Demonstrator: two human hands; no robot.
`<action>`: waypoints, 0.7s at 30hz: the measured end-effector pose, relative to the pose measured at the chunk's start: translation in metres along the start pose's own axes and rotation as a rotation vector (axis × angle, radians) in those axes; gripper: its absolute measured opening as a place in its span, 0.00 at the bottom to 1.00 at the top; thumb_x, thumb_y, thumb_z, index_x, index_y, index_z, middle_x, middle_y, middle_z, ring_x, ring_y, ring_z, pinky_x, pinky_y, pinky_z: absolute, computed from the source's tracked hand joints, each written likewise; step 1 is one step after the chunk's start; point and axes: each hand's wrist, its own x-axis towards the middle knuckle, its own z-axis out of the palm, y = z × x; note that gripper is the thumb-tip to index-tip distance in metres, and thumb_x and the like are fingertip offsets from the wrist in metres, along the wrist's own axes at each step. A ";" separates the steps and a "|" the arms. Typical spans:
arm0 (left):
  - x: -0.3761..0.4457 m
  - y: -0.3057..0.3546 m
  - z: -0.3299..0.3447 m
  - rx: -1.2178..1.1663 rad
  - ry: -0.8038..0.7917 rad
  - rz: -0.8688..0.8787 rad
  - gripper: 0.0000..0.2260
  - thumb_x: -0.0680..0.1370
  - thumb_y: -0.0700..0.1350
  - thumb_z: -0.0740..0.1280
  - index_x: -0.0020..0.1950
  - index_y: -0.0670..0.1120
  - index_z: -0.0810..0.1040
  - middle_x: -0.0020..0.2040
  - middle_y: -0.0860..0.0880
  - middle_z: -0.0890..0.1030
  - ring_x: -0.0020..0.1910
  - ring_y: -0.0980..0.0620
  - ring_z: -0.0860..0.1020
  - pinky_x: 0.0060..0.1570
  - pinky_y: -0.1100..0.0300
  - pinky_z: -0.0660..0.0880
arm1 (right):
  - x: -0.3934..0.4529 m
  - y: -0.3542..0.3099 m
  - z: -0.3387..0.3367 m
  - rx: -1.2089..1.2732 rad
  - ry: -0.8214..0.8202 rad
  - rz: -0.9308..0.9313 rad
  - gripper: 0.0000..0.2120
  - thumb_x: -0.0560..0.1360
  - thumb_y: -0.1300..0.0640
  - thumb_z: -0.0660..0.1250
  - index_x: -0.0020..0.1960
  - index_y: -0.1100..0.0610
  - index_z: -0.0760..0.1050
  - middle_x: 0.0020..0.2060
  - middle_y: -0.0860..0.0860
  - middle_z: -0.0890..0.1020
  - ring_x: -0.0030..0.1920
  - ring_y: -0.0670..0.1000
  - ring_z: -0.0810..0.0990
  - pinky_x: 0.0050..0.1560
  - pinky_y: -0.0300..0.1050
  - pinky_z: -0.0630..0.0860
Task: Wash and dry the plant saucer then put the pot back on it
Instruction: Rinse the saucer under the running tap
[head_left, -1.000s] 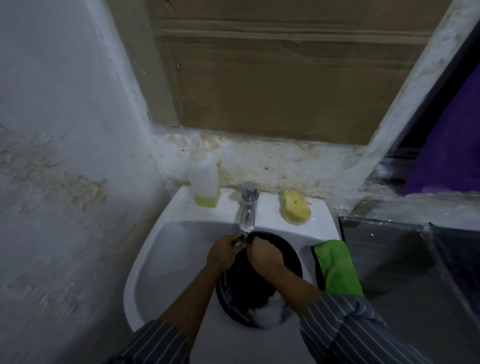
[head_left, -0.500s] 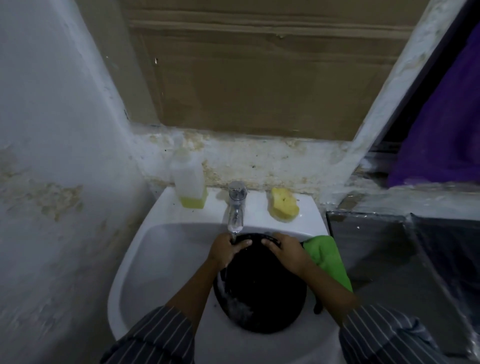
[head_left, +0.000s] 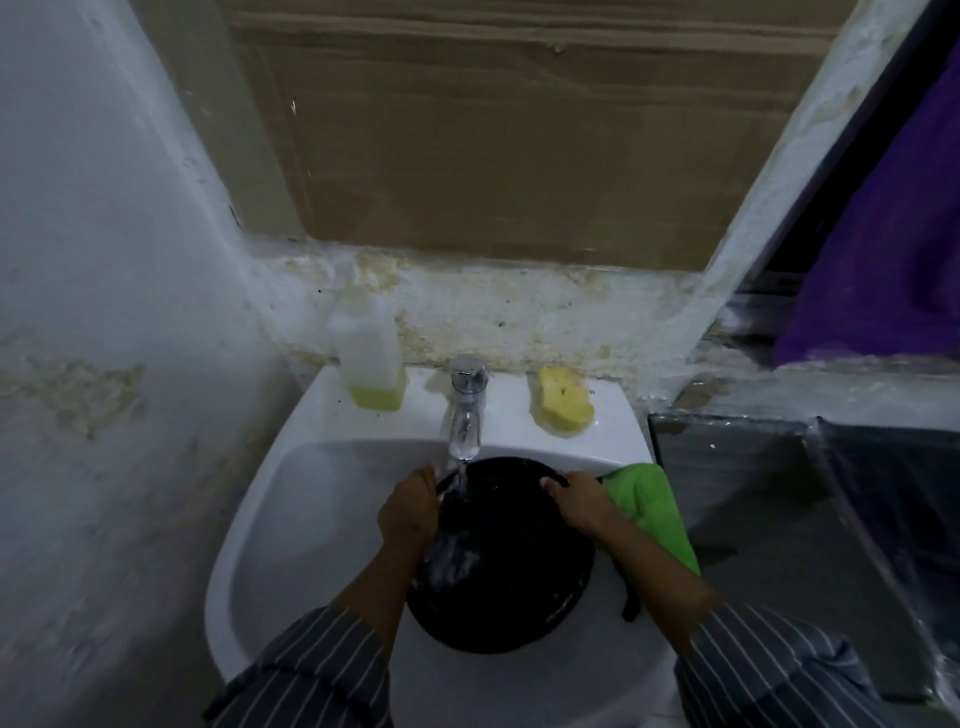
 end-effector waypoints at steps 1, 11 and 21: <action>-0.001 -0.003 -0.001 0.092 -0.022 0.041 0.14 0.80 0.49 0.57 0.62 0.45 0.70 0.60 0.43 0.76 0.58 0.43 0.77 0.54 0.51 0.74 | 0.001 0.002 0.002 0.008 -0.015 0.025 0.17 0.79 0.56 0.61 0.63 0.66 0.73 0.61 0.64 0.77 0.61 0.60 0.75 0.58 0.46 0.71; 0.014 -0.008 -0.010 0.066 -0.308 -0.010 0.15 0.81 0.46 0.56 0.58 0.36 0.74 0.62 0.37 0.76 0.61 0.41 0.74 0.59 0.53 0.70 | 0.009 0.022 0.021 0.223 -0.162 0.344 0.17 0.78 0.60 0.61 0.62 0.70 0.71 0.61 0.65 0.76 0.59 0.62 0.76 0.61 0.52 0.74; 0.014 -0.027 -0.030 -0.202 -0.142 -0.043 0.14 0.79 0.44 0.62 0.61 0.36 0.76 0.61 0.39 0.78 0.61 0.44 0.76 0.57 0.60 0.69 | -0.002 0.027 0.049 0.543 -0.189 0.399 0.17 0.78 0.60 0.61 0.64 0.66 0.72 0.57 0.65 0.79 0.55 0.63 0.79 0.56 0.52 0.77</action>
